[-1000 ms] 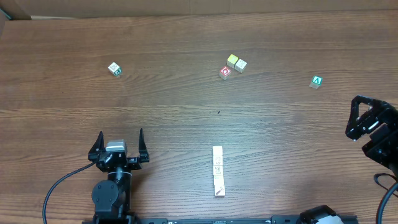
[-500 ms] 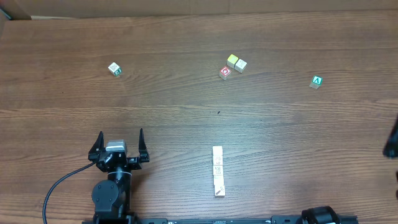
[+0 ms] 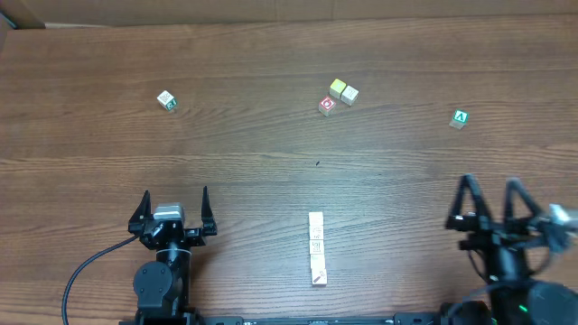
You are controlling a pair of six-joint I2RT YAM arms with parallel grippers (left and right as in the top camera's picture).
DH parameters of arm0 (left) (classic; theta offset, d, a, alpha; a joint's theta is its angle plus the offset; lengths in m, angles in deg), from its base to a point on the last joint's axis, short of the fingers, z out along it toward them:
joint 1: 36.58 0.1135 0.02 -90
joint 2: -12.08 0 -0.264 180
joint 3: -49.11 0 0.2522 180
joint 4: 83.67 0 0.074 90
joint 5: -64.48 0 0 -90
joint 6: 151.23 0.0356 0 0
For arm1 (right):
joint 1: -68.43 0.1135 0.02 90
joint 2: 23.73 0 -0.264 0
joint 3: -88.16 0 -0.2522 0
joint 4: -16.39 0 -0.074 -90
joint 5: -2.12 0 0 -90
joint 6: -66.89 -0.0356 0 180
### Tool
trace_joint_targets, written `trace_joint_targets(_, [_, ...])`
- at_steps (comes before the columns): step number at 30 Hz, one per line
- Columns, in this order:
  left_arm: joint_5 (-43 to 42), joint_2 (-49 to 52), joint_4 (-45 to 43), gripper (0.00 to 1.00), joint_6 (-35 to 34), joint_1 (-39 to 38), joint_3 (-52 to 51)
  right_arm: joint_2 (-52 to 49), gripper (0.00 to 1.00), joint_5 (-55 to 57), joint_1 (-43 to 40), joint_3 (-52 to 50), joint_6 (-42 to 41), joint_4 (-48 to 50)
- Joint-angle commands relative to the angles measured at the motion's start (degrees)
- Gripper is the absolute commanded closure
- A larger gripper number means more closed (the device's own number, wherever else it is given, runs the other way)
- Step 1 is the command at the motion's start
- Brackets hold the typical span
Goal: Flip 5 blocks
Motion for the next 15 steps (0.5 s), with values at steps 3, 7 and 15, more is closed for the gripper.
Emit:
trace_joint_targets(3, [-0.31,-0.66,-0.02,0.00,0.68,0.39,-0.22,4.37,0.00,-4.55,-0.68,-11.98,1.36,9.05])
trace_joint_targets(7, [-0.31,-0.66,-0.02,0.00,0.68,0.39,-0.22,4.37,0.00,-6.14,-0.13,-17.77,6.25,15.17])
trace_joint_targets(15, [-0.31,-0.66,-0.02,0.00,0.68,0.39,-0.22,4.57,0.00,-6.43,1.60,-23.50,11.17,16.92])
